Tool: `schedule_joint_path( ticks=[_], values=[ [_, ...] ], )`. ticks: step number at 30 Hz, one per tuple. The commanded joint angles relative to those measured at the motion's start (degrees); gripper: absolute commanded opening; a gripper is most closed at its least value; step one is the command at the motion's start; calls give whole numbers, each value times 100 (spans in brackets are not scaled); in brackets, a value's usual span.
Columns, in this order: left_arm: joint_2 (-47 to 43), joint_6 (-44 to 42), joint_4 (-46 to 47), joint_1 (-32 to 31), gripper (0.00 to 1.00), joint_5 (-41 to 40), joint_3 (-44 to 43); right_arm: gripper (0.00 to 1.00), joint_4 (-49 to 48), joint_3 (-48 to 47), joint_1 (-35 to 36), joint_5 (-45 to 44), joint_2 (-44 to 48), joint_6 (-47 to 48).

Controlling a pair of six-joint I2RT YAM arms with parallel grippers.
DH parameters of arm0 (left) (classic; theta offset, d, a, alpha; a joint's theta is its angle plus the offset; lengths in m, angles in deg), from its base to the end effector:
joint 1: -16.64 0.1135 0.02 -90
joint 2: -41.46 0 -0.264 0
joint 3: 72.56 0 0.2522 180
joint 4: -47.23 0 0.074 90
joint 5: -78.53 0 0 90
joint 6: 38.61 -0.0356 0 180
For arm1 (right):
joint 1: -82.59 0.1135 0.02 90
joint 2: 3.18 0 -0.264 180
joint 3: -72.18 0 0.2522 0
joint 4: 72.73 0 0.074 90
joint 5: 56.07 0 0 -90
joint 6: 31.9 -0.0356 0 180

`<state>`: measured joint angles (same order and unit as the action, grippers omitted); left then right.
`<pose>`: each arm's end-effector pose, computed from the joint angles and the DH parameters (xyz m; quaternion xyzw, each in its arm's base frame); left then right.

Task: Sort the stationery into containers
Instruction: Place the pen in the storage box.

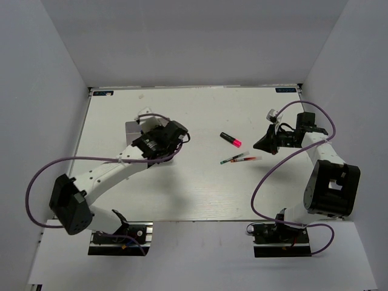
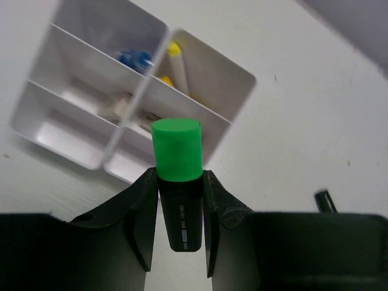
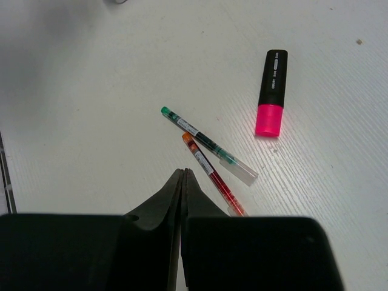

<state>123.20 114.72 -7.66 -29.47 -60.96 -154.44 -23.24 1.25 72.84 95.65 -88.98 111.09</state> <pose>0.2208 -0.1905 0.2961 -0.2549 0.8368 0.0059 0.4845 0.2849 -0.0172 0.2302 -0.4142 0.7362 0.3279 0.4230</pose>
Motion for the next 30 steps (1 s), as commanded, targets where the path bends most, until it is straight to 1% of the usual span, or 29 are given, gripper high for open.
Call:
schedule_joint_path(
  ticks=[1,5,8,10,11,12,14,19,24,25,30],
  values=[
    [-720,1321,-396,40,0,-1632,369,2,49,-163,79,245,-130,88],
    [-1010,1944,-861,40,0,-2177,440,2,66,-190,132,219,-148,88],
    [-1063,2411,-1266,93,0,-2354,685,2,66,-189,141,245,-139,88],
    [-1063,2876,-1486,146,0,-2485,905,2,75,-189,150,271,-147,80],
    [-1063,3017,-1547,198,0,-2486,958,2,84,-198,141,288,-130,97],
    [-1063,3375,-1757,268,0,-2538,958,2,127,-207,141,306,-130,89],
    [-1002,3633,-1916,356,0,-2626,958,2,180,-242,158,315,-148,150],
    [-721,3774,-1970,541,0,-2837,897,2,303,-234,124,297,-130,264],
    [-369,3827,-1865,717,0,-2890,949,2,356,-242,132,341,-148,308],
    [-230,3888,-1864,769,0,-2943,949,3,374,-295,132,341,-156,343],
    [105,4082,-1811,884,0,-2943,949,3,585,-374,123,341,-244,458]
  ],
)
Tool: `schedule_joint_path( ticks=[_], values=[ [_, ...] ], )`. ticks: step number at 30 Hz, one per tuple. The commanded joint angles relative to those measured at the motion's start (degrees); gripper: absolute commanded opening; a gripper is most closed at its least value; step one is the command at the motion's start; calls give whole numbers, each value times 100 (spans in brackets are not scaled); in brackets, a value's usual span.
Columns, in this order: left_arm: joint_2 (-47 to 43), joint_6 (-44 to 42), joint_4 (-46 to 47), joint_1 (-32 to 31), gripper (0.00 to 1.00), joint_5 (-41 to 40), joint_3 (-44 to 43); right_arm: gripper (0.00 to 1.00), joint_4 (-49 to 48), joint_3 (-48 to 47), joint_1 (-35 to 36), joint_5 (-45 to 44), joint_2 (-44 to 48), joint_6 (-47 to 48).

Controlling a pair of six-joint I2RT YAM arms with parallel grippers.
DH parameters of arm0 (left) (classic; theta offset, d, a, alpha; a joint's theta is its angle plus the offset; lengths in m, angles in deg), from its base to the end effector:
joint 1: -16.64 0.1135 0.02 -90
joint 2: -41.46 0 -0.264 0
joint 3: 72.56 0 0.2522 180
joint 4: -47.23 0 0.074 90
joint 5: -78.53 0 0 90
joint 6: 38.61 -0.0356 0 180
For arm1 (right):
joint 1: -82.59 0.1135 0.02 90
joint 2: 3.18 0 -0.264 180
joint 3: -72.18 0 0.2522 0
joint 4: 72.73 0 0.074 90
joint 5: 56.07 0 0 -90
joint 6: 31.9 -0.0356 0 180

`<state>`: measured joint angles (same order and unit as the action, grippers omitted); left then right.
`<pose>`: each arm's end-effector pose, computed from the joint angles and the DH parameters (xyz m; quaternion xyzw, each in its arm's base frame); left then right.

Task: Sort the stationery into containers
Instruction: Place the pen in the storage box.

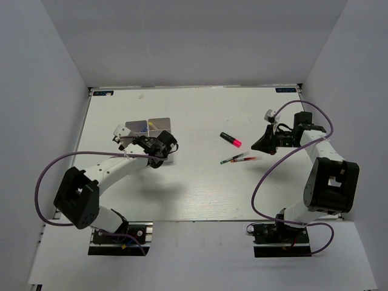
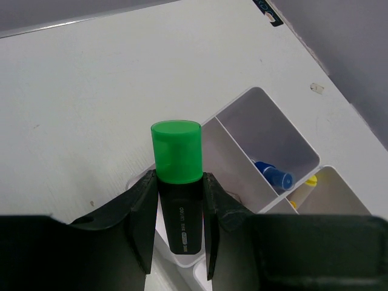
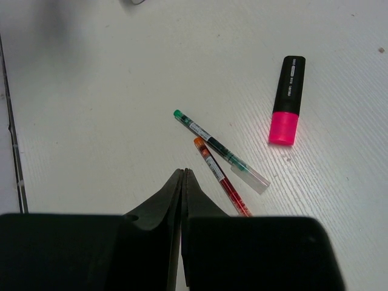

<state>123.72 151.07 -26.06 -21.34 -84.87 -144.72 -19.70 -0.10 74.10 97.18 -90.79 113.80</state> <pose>0.2121 -0.1223 0.2473 -0.4400 0.6695 0.1724 0.5731 0.2870 -0.0107 0.2269 -0.4251 0.7270 0.3514 0.4091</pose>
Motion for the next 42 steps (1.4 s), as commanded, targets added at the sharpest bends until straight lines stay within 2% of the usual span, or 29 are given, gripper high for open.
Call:
schedule_joint_path(
  ticks=[1,14,15,17,25,26,29,32,34,38,40,41,42],
  values=[
    [53,499,29,71,0,-648,-23,3,231,-230,-12,154,-45,221],
    [694,755,82,124,0,-763,-76,9,468,-326,-3,171,-98,441],
    [765,833,82,124,3,-763,-76,9,477,-318,-3,180,-98,450],
    [835,912,-93,124,16,-763,-129,10,494,-318,-3,180,-89,459],
    [1170,1333,-568,124,41,-763,-357,12,617,-335,-12,197,-54,547],
    [1222,1387,-569,124,49,-702,-357,12,626,-335,-12,197,-71,564],
    [1222,1536,-762,124,62,-701,-410,15,653,-344,-12,188,-63,600],
    [1170,1599,-920,72,70,-701,-410,20,653,-353,-3,188,-45,626],
    [1047,1599,-973,10,73,-701,-410,20,661,-361,-4,171,-54,626],
    [827,1651,-1288,-43,76,-465,-611,29,565,-414,14,118,-80,582],
    [740,1651,-1491,-95,80,-271,-743,45,381,-406,5,-13,-54,416],
    [652,1651,-1735,-157,82,-140,-892,63,189,-353,5,-118,-54,276],
    [651,1651,-1851,-157,84,-87,-963,72,-31,-335,14,-171,-37,205]
  ],
)
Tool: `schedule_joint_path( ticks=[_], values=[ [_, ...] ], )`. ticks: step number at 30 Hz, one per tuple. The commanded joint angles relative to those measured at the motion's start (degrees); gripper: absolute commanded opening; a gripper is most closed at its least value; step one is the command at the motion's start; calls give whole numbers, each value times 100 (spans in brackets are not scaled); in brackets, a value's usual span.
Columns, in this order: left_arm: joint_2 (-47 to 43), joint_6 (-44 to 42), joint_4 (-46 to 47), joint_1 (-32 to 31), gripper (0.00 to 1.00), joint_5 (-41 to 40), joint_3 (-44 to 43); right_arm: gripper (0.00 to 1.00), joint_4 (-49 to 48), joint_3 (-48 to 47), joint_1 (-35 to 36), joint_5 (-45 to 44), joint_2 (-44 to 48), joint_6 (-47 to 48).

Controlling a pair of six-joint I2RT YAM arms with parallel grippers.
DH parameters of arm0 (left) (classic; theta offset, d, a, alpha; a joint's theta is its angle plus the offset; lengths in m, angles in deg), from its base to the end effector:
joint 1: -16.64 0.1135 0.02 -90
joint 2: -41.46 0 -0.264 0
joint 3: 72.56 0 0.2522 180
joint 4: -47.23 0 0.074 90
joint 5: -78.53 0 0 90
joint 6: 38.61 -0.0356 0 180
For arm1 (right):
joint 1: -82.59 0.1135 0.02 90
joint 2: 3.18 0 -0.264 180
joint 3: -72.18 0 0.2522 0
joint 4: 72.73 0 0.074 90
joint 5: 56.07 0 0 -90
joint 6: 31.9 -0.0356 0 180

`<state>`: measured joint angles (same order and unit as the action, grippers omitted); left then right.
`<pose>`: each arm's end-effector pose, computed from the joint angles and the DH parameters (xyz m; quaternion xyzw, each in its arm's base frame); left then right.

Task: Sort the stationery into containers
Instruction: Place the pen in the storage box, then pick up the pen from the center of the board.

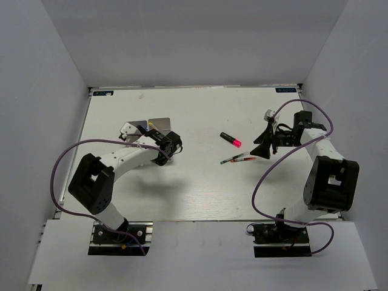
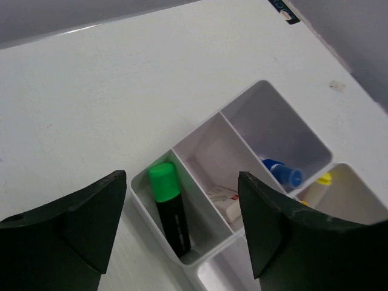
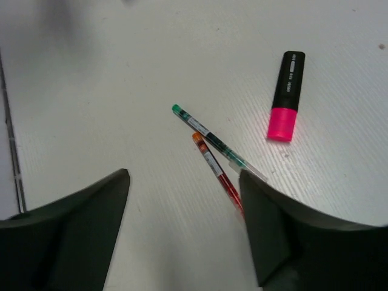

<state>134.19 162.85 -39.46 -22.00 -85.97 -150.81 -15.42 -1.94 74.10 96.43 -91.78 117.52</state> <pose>0.2250 -0.1359 0.2322 -0.4228 0.6725 0.2303 0.5620 0.2875 -0.0110 0.2285 -0.4371 0.7268 0.3493 0.3983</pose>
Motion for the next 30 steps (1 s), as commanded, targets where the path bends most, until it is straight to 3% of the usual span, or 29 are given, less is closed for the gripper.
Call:
schedule_joint_path(
  ticks=[1,2,4,7,8,9,11,12,15,18,24,28,29,30],
  values=[
    [-483,421,-643,-153,86,23,-476,83,-557,-126,14,-211,44,-298],
    [-536,264,-766,-240,88,101,-477,90,-784,-117,14,-264,53,-491],
    [-799,-44,-715,-311,91,277,-547,90,-1155,-108,23,-457,27,-763],
    [-1333,-1561,126,-434,95,619,-469,90,-1603,-239,49,-704,-43,-1203],
    [-1545,-2158,582,-435,95,969,-364,90,-1813,-309,119,-765,-52,-1344],
    [-1782,-3799,1935,-435,96,1260,-197,90,-1902,-345,181,-896,-79,-1415],
    [-2687,-5294,3374,-435,100,2345,557,90,-2138,-380,312,-1221,-140,-1713],
    [-3003,-6397,4565,-435,100,2700,839,90,-2305,-398,409,-1327,-132,-1775],
    [-3997,-7730,5655,-382,100,3809,1727,90,-2849,-363,655,-1889,-167,-2065],
    [-4385,-8437,5948,-382,100,4347,1730,90,-3333,-284,832,-2505,-140,-2268],
    [-4596,-8816,5403,-329,100,5032,1650,90,-4169,-336,1332,-3823,-114,-2689],
    [-4729,-8975,5280,-329,100,5278,1650,90,-4127,-757,1306,-3438,-464,-2988],
    [-4816,-9036,5210,-329,100,5279,1650,90,-3491,-1350,1315,-3316,-718,-2980],
    [-4869,-9097,5131,-329,100,5349,1711,78,-3259,-1573,1358,-3158,-1042,-2928]
  ],
)
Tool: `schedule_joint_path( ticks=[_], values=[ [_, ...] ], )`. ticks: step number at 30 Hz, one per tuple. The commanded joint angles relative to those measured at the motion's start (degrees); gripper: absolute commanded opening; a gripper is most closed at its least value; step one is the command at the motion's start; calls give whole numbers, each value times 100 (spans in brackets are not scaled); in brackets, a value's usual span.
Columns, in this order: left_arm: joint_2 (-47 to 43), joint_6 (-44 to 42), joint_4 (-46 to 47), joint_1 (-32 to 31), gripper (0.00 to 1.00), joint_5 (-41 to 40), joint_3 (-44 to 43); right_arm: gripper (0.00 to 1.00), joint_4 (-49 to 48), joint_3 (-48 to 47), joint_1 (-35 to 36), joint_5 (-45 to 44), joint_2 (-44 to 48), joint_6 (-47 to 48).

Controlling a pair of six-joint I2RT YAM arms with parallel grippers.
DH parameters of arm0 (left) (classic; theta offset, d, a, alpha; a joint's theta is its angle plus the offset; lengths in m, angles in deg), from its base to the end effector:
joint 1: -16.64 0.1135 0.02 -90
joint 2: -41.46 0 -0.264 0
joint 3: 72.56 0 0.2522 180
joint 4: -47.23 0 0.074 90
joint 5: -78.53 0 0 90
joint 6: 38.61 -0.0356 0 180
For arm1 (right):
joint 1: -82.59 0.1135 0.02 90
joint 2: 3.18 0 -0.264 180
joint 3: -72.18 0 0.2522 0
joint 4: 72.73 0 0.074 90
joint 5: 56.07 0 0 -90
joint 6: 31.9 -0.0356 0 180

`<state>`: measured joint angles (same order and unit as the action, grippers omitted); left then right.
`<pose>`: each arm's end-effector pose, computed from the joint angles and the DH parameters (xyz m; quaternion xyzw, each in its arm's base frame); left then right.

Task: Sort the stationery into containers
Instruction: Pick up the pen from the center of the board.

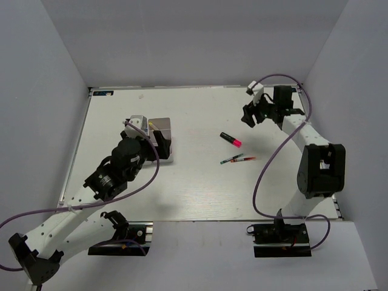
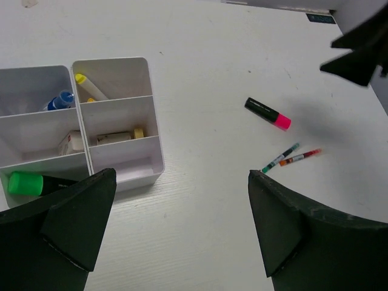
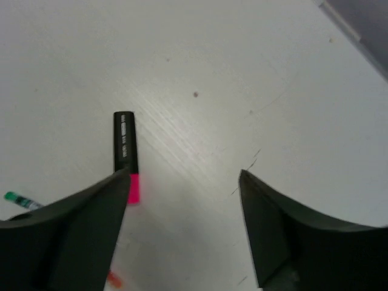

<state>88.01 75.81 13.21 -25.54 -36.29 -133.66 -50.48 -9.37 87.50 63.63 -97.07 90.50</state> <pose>0.1455 -0.1117 0.3331 0.0005 0.8070 -0.1629 0.5676 0.3678 0.0493 0.2634 -0.3866 0.7727 0.1136 0.4904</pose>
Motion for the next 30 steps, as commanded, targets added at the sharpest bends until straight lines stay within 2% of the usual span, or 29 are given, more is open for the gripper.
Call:
schedule_joint_path(
  ticks=[1,2,4,7,11,14,19,30],
  values=[
    [-373,-395,-189,25,100,494,-4,70,702,-1033,63,203,-804,-69],
    [-444,-482,-190,25,100,548,-4,63,1020,-1548,89,230,-920,-41],
    [-611,-543,-260,25,100,653,162,50,1346,-1998,256,-15,-1341,29],
    [-953,-667,-313,25,100,706,355,49,1568,-2307,405,-420,-1667,12],
    [-1200,-737,-366,25,100,768,523,63,1533,-2632,546,-710,-1931,29],
    [-1332,-790,-427,25,100,821,523,70,2364,-3020,757,-728,-2326,300],
    [-1438,-843,-480,78,100,821,576,74,2412,-2969,977,-921,-2485,451],
    [-1438,-896,-480,78,100,988,576,73,2833,-2960,1425,-1492,-2881,627]
  ],
)
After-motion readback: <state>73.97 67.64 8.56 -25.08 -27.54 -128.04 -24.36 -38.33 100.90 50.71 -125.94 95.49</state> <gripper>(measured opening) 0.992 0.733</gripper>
